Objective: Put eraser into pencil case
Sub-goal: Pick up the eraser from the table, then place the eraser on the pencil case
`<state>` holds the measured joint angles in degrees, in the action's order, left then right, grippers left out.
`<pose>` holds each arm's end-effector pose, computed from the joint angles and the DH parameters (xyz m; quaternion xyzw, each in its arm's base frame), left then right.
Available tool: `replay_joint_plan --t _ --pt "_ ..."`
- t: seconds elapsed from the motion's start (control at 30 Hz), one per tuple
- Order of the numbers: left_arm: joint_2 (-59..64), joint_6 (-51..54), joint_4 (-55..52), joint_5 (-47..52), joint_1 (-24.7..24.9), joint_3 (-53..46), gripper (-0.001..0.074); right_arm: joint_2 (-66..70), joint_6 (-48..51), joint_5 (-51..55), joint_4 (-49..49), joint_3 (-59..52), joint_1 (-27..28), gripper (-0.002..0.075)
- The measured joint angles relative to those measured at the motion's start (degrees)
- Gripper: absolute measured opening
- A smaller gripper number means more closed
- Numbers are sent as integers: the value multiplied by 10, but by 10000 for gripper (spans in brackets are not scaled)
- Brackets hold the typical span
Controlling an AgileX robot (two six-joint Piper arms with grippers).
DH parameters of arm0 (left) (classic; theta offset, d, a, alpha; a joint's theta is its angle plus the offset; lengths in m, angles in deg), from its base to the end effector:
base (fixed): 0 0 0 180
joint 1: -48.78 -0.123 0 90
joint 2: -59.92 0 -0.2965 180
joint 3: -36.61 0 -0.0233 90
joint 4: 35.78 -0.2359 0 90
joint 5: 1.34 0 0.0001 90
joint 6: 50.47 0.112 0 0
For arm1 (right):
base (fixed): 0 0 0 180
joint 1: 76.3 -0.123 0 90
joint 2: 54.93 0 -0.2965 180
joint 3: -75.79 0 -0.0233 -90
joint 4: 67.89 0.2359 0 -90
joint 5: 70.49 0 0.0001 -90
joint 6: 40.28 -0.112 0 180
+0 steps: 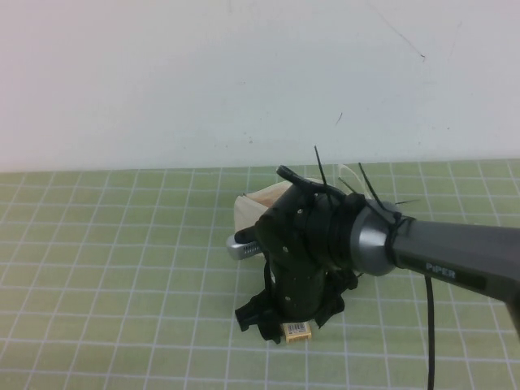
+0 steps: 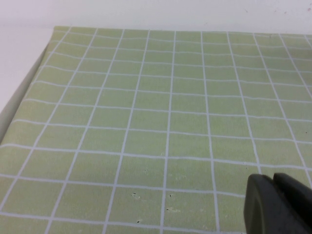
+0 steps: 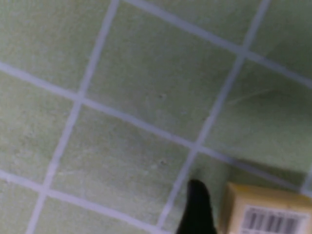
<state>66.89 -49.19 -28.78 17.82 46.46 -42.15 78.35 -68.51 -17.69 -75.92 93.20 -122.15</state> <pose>0.0475 -0.0026 0.1712 -0.0407 0.7910 -0.0319 0.6097 0.3210 0.3128 0.1478 -0.1882 0.9754 0.0117 0.1145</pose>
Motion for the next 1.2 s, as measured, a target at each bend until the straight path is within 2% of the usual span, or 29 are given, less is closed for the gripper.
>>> replay_joint_plan --t 0.13,0.23,0.5,0.8,1.07,1.2 --pt "0 0 0 0 0 0 -3 4 2 -9 12 1 0 430" --pt "0 0 0 0 0 0 -3 5 12 -8 17 5 0 300" --pt "0 0 0 0 0 0 -3 -62 54 15 1 58 -1 305" --pt "0 0 0 0 0 0 -3 -104 11 -39 -201 134 11 305" --pt "0 0 0 0 0 0 -3 -59 -2 -65 -205 136 60 305" --pt "0 0 0 0 0 0 -3 -42 -2 -66 -188 136 67 306"
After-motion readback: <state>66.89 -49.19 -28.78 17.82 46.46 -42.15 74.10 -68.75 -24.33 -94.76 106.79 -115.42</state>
